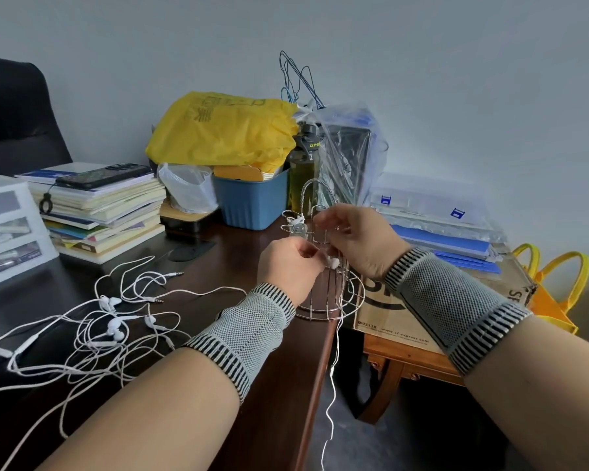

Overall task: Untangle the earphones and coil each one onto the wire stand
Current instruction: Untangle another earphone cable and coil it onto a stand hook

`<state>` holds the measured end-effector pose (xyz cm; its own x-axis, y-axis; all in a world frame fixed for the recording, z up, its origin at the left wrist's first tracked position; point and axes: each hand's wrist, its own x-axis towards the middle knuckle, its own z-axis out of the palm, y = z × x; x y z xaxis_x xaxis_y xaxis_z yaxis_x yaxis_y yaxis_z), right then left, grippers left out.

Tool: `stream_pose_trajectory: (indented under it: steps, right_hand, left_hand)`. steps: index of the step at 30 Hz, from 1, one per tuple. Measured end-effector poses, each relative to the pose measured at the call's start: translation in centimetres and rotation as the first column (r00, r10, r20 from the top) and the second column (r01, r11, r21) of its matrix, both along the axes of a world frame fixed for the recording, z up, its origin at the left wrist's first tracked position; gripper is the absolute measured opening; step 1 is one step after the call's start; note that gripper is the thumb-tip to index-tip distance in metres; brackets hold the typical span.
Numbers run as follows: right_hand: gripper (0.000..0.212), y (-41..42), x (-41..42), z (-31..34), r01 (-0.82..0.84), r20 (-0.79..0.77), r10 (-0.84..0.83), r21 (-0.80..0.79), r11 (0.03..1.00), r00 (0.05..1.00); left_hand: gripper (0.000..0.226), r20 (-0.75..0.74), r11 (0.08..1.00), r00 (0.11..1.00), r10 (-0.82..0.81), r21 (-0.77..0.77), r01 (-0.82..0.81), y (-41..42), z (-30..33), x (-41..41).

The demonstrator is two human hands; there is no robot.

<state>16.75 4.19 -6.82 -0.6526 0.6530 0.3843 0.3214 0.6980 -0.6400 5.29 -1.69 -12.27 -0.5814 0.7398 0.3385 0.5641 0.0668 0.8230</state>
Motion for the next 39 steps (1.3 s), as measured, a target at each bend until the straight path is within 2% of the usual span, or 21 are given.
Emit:
stream_pose_trajectory:
  steps: [3,7,14,17,20,22,24,26,27,30,32,34,36,39]
  right_hand:
    - [0.032,-0.5,0.0,-0.4,-0.022,-0.098,0.012,-0.106,0.994,0.995]
    - [0.036,-0.5,-0.1,-0.2,0.010,-0.133,-0.033,-0.170,0.985,0.991]
    - [0.034,0.0,-0.3,0.5,-0.008,-0.125,-0.031,-0.300,0.954,0.992]
    - [0.032,0.1,-0.2,0.2,-0.014,-0.162,-0.035,-0.289,0.957,0.986]
    - [0.022,-0.1,0.3,-1.1,-0.022,-0.284,-0.081,-0.343,0.939,0.955]
    - [0.015,-0.7,1.0,-2.3,-0.019,-0.387,-0.173,-0.445,0.895,0.906]
    - [0.011,-1.4,1.7,-3.4,-0.056,-0.451,-0.270,-0.589,0.806,0.851]
    - [0.009,-2.4,2.1,-4.7,-0.104,-0.444,-0.291,-0.677,0.729,0.847]
    - [0.010,-2.8,2.0,-5.4,-0.115,-0.425,-0.265,-0.684,0.720,0.865]
    - [0.017,-4.1,1.6,-7.4,-0.138,-0.418,-0.193,-0.641,0.755,0.888]
    - [0.020,-4.1,1.6,-8.2,-0.099,-0.417,-0.189,-0.577,0.811,0.889]
    - [0.024,-4.0,1.7,-8.9,-0.018,-0.350,-0.176,-0.487,0.873,0.920]
    - [0.024,-4.1,1.7,-9.7,0.033,-0.257,-0.141,-0.382,0.924,0.956]
    - [0.021,-4.5,1.4,-10.8,0.088,-0.151,-0.120,-0.201,0.976,0.981]
  left_hand:
    - [0.016,-0.012,1.000,1.000,0.012,0.019,-0.012,0.0,0.0,0.0]
    - [0.015,0.020,0.999,0.999,-0.025,0.034,0.025,-0.3,-0.1,0.2]
    - [0.012,0.212,0.987,0.965,-0.156,0.066,0.145,-0.2,-0.2,0.6]
    - [0.021,0.218,0.986,0.962,-0.165,0.062,0.155,-0.1,-0.1,0.8]
    - [0.025,0.180,0.992,0.976,-0.126,0.021,0.124,0.0,-0.6,0.3]
    - [0.021,0.158,0.992,0.981,-0.116,-0.029,0.122,-0.1,-1.3,-0.2]
    - [0.016,0.143,0.984,0.979,-0.144,-0.081,0.156,-0.3,-2.0,-0.4]
    - [0.014,0.150,0.973,0.971,-0.184,-0.114,0.202,-0.3,-2.4,-0.2]
    - [0.012,0.168,0.968,0.964,-0.204,-0.112,0.225,-0.3,-2.4,-0.2]
    - [0.023,0.269,0.949,0.928,-0.258,-0.111,0.296,-0.4,-2.0,0.0]
    - [0.021,0.414,0.925,0.856,-0.310,-0.077,0.372,-0.7,-1.7,-0.1]
    - [0.020,0.501,0.904,0.799,-0.333,-0.073,0.422,-1.1,-1.2,-0.2]
    - [0.029,0.533,0.893,0.777,-0.335,-0.082,0.442,-1.3,-0.7,-0.2]
    - [0.024,0.585,0.881,0.739,-0.333,-0.085,0.465,-1.3,0.2,0.2]
